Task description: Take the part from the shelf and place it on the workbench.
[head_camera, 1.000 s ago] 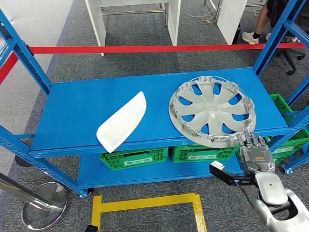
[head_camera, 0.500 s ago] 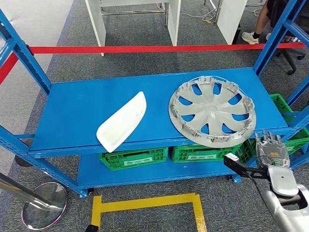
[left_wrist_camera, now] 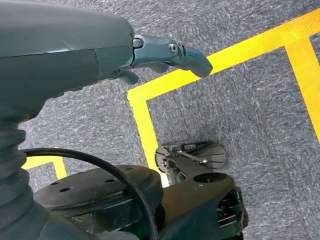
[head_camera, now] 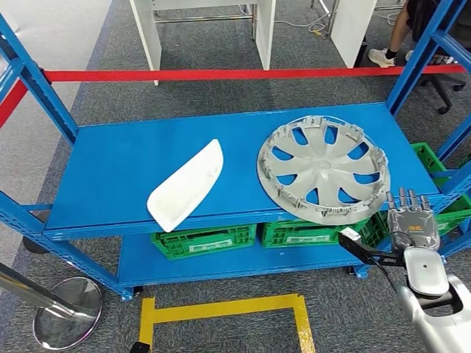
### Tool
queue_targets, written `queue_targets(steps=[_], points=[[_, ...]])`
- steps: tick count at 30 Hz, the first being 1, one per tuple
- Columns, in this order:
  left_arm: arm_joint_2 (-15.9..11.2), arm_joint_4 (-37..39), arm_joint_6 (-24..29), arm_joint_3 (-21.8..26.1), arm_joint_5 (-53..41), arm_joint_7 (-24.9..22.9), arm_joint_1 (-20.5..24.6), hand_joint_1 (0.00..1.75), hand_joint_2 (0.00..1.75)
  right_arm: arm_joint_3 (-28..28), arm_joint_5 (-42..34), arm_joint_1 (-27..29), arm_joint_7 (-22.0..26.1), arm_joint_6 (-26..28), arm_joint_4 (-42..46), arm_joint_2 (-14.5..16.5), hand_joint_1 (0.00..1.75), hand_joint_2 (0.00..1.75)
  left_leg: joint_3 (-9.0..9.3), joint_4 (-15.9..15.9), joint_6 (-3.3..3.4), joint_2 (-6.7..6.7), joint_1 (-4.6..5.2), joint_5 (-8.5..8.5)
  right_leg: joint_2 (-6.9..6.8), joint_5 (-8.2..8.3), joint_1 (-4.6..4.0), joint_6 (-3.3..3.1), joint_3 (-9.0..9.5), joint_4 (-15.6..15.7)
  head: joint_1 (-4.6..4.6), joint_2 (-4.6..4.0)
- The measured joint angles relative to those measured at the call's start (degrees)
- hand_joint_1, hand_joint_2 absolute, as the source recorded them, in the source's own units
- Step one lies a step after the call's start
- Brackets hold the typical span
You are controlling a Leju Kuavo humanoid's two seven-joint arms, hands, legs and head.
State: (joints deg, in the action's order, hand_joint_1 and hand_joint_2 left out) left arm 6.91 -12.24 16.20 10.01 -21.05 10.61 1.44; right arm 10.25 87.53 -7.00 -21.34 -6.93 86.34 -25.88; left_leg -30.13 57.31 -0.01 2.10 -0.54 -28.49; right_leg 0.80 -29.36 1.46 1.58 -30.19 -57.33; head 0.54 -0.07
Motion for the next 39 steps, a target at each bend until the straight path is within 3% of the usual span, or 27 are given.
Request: queue_targets(steps=[10, 26, 39], points=[[-0.1, 0.0, -0.3, 0.0, -1.2, -0.6, 0.2, 0.00, 1.75, -1.0, -0.2, -1.9, 0.6, -1.1, -1.2, 0.1, 0.00, 1.75, -0.02, 0.0, 0.00, 0.00, 0.00, 0.00, 0.02, 0.02, 0.00, 0.03, -0.01, 0.0, 0.01, 0.00], [-0.1, 0.0, -0.7, 0.0, -3.0, -1.6, 1.1, 0.00, 1.75, 0.3, 1.2, -11.2, 3.6, -1.2, -15.3, 0.3, 0.00, 1.75, -0.08, 0.1, 0.06, 0.00, 0.00, 0.04, 0.00, 0.06, 0.00, 0.06, -0.01, 0.0, 0.00, 0.00], [-0.1, 0.0, -0.8, 0.0, -3.0, -1.4, 1.2, 0.00, 1.75, 7.8, 2.5, -14.5, 5.0, 0.2, -18.4, 3.4, 0.00, 1.75, -0.11, 0.1, 0.11, 0.00, 0.00, 0.08, -0.01, 0.06, 0.00, 0.06, -0.03, 0.0, 0.00, 0.00]])
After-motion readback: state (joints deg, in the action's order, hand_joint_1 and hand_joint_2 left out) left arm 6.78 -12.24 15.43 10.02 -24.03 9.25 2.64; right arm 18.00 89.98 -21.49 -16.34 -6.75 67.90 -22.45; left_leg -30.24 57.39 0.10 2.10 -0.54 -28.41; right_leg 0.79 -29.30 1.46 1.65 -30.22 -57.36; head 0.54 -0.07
